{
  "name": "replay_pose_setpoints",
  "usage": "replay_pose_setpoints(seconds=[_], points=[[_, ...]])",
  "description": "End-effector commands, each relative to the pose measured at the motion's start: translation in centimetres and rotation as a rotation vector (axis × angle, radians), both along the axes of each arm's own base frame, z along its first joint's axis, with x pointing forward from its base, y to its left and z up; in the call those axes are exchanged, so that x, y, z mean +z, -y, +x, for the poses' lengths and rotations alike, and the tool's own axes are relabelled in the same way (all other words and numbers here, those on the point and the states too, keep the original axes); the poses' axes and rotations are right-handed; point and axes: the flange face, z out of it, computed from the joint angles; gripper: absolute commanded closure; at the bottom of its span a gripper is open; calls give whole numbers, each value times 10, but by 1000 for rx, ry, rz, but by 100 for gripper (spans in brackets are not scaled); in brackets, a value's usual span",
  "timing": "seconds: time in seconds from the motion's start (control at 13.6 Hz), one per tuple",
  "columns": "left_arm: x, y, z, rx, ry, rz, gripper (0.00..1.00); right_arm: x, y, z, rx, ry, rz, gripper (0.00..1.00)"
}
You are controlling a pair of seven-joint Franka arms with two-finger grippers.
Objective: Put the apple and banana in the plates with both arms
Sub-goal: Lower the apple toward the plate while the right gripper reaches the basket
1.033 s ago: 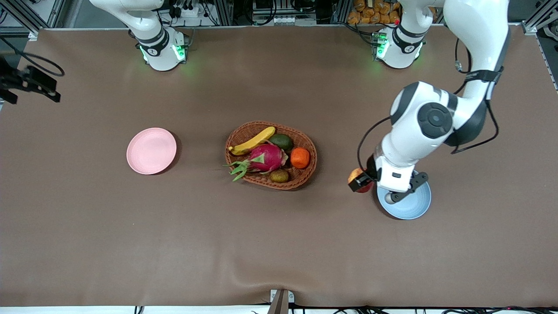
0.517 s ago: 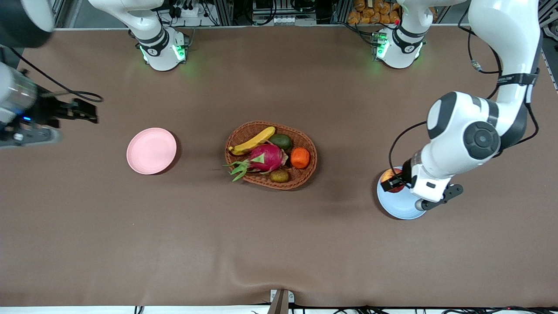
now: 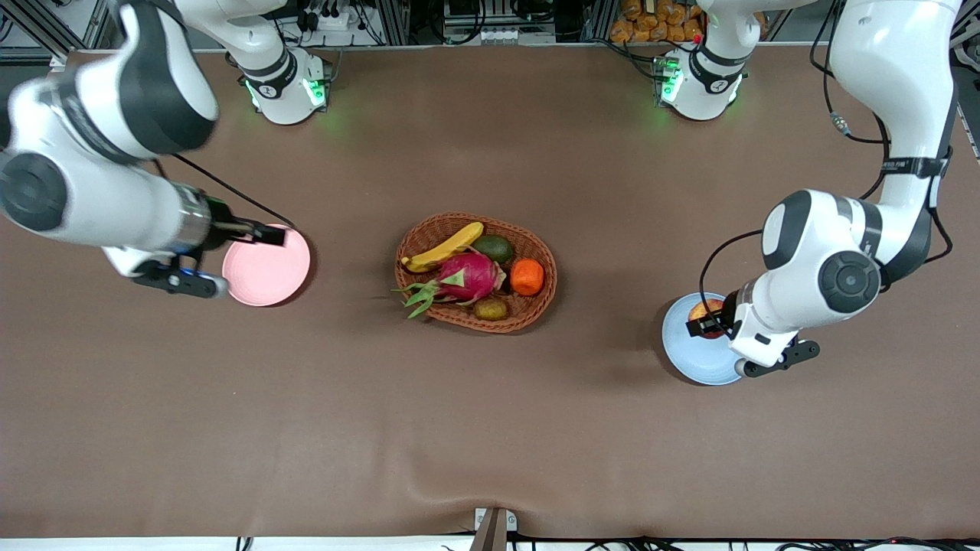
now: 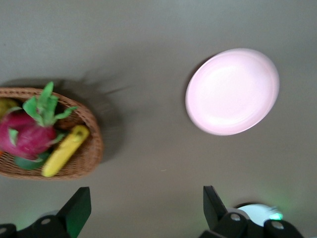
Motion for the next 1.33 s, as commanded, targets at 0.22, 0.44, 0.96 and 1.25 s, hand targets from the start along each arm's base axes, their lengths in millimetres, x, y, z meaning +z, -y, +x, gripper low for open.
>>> replay_pose_setpoints(seconds=[0.22, 0.44, 0.96, 1.25], points=[[-46, -1, 0, -103, -56, 70, 100, -67, -32, 12, -360, -159, 30, 0], [-78, -1, -2, -116, -93, 66, 100, -102, -62, 13, -448, -187, -27, 0], [-89, -7, 6, -148, -88, 94, 100, -179, -111, -1, -565, -178, -54, 23], [-97, -13, 8, -206, -79, 170, 100, -185, -121, -7, -551, -184, -61, 29]])
